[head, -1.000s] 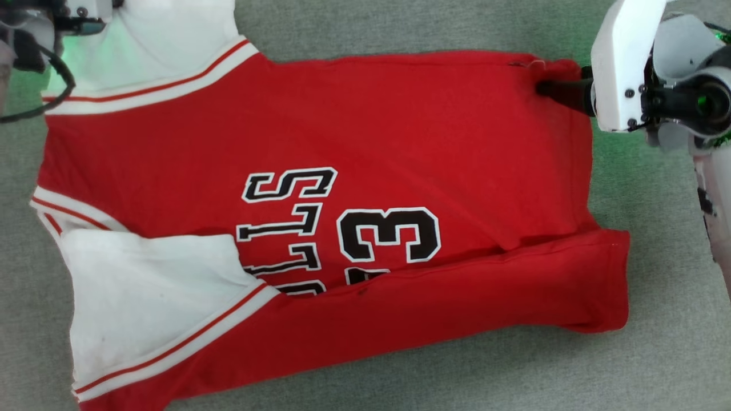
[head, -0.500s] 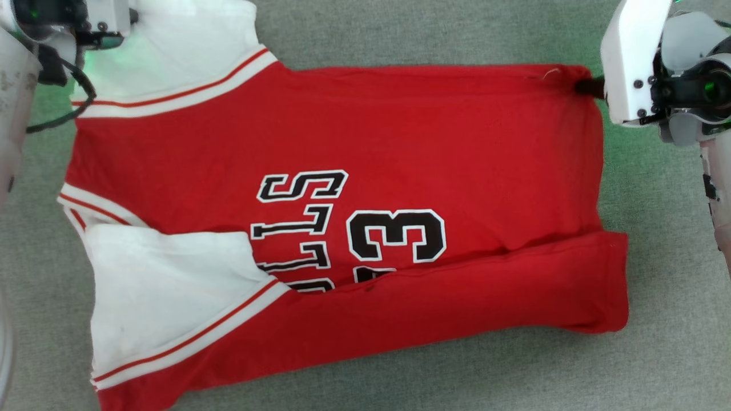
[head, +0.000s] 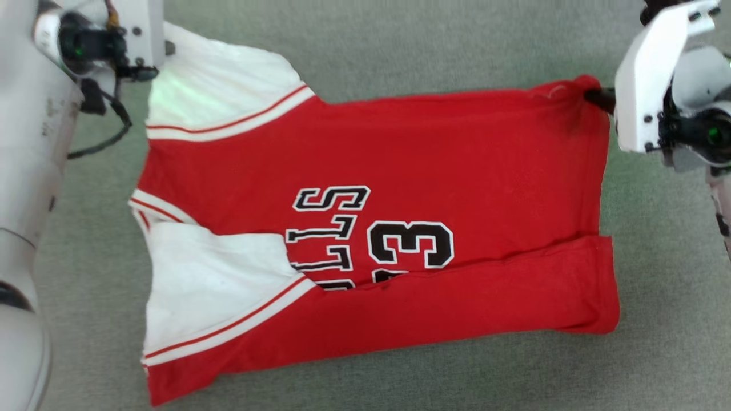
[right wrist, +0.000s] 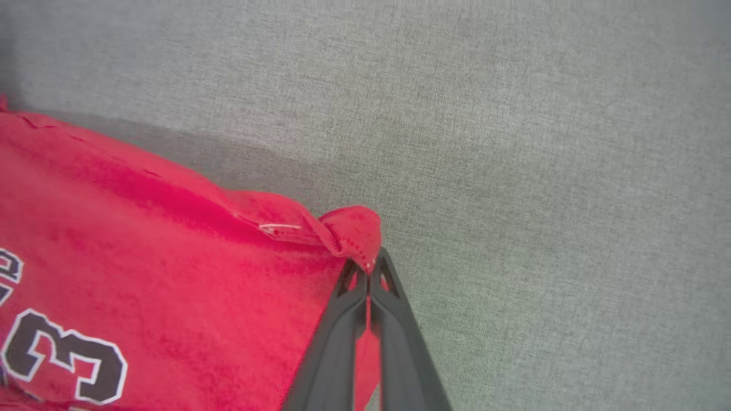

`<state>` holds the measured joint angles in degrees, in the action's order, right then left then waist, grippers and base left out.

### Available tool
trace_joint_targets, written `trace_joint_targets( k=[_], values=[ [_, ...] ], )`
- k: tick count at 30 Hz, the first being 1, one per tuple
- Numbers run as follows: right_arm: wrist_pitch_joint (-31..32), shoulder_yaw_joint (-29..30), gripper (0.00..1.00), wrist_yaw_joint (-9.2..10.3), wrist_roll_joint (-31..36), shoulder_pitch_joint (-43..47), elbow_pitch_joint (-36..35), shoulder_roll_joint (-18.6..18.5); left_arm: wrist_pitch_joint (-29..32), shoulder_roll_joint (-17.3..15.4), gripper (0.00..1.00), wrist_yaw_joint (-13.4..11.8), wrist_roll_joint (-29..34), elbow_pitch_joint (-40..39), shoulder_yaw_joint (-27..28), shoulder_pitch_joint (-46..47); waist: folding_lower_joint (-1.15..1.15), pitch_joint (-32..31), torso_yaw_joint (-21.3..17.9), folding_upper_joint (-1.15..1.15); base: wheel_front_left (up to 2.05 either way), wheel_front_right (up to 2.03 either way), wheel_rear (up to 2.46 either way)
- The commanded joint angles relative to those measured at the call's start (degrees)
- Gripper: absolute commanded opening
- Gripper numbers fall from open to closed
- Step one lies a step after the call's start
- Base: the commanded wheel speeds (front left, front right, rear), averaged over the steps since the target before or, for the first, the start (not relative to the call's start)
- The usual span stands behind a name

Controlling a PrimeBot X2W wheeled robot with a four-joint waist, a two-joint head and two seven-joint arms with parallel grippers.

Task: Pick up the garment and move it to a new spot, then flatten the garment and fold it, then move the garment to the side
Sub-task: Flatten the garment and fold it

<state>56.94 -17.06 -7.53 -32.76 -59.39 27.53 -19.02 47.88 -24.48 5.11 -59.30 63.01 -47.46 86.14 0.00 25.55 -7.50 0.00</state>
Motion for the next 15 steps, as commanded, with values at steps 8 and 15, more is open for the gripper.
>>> trace_joint_targets(
  k=[8, 15],
  values=[
    [-1.73, -3.72, 0.0, 0.05, -5.79, 7.67, -6.09, -7.17, 1.65, -1.4, 0.0, 1.26, -1.81, -4.07, -0.17, -5.31, 0.0, -9.99, 5.3, 0.0, 0.0, 0.0, 0.0],
    [-0.18, -2.94, 0.0, 0.05, -8.97, 15.29, -13.55, -11.53, 6.81, -4.24, 0.0, -2.17, -4.66, -13.66, 0.0, -13.13, 0.0, -13.47, 7.03, 0.0, 0.0, 0.0, 0.0]
  ],
)
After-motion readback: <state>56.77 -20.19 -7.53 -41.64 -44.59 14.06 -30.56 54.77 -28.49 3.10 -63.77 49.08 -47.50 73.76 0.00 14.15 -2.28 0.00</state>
